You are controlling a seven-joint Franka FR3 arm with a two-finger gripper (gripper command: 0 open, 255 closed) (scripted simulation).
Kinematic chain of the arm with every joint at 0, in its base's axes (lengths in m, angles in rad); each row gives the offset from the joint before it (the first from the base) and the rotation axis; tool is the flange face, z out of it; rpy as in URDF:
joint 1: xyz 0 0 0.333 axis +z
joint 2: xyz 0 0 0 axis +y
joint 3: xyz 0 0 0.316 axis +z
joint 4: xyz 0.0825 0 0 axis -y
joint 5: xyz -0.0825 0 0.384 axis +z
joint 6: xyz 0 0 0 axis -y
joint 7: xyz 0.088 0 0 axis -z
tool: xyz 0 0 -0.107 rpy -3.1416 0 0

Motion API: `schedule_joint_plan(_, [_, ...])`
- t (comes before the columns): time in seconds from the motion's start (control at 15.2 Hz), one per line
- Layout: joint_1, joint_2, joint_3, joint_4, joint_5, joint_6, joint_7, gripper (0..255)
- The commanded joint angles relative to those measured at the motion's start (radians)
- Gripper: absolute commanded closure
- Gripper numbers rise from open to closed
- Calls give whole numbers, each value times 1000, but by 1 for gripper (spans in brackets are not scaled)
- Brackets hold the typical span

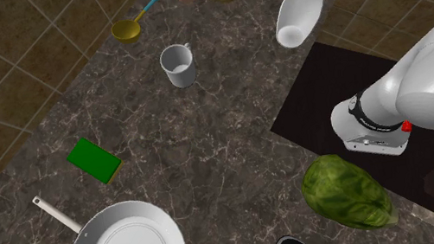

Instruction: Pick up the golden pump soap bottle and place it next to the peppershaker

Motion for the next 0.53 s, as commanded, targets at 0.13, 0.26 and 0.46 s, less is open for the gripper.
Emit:
schedule_joint_plan(0.13, [0, 6, 0, -47, 0, 55, 2, 255])
schedule_joint_plan(0.26, [0, 10, 0, -70, 0, 81, 3, 255])
schedule_joint_plan(0.46, [-1, 18, 0, -101, 0, 120, 5, 255])
